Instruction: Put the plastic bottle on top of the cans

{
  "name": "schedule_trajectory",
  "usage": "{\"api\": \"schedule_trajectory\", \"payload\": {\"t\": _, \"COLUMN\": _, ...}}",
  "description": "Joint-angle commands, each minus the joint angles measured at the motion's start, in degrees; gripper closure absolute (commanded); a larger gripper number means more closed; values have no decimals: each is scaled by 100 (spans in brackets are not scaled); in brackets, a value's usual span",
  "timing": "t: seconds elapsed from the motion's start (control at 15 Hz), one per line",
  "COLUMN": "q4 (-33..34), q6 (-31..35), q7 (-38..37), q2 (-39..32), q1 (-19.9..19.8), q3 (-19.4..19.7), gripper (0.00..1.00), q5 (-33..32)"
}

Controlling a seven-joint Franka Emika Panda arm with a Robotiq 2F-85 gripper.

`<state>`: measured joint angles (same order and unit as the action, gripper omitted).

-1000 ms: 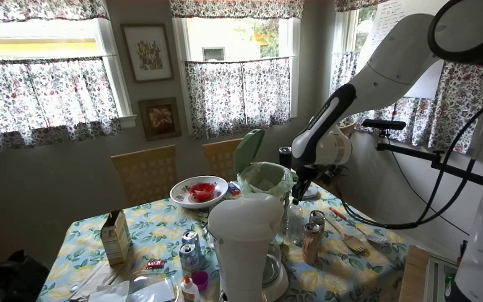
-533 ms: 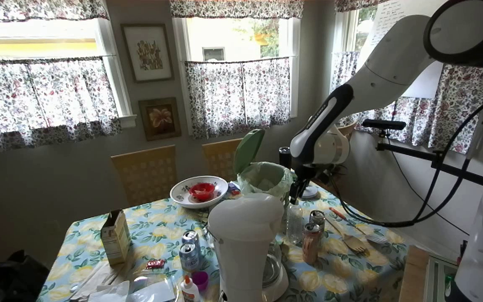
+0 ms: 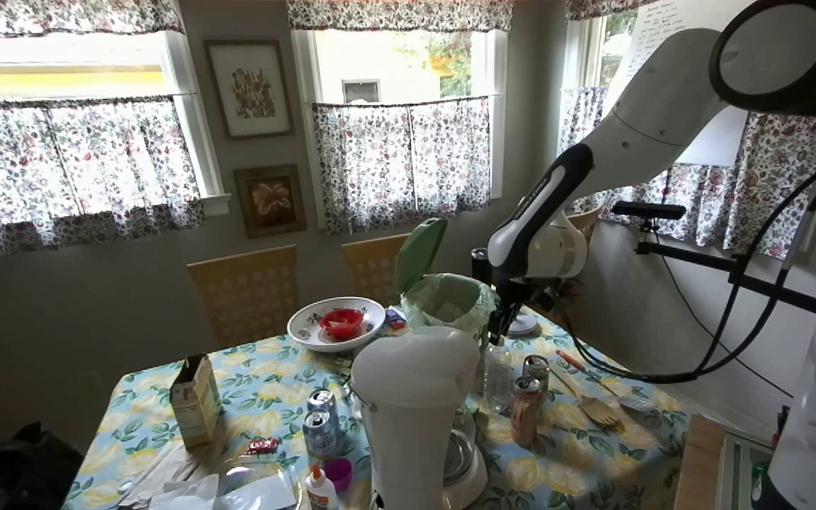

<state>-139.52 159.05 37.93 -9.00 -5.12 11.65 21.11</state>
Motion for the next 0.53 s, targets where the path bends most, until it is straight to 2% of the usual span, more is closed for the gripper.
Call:
{"api": "schedule_trajectory", "payload": {"t": 0.0, "q4": 124, "q6": 13, "q7": 139, "q2": -141, "q1": -31, "q3": -67, "gripper": 77, "q5": 133}}
{"api": "schedule_trajectory", "payload": {"t": 0.13, "q4": 136, "q6": 3, "q7": 130, "q2": -157, "q1": -31, "q3": -75, "gripper": 91, "q5": 128}}
{"api": "schedule_trajectory", "payload": {"t": 0.2, "q4": 141, "q6": -10, "q7": 102, "q2": -161, "q1": -28, "q3": -69, "gripper": 94, "q5": 108}}
{"api": "schedule_trajectory", "payload": {"t": 0.47, "q4": 125, "q6": -109, "q7": 8, "q2": -72, "q1": -18, "q3": -48, "gripper": 92, "q5": 82}}
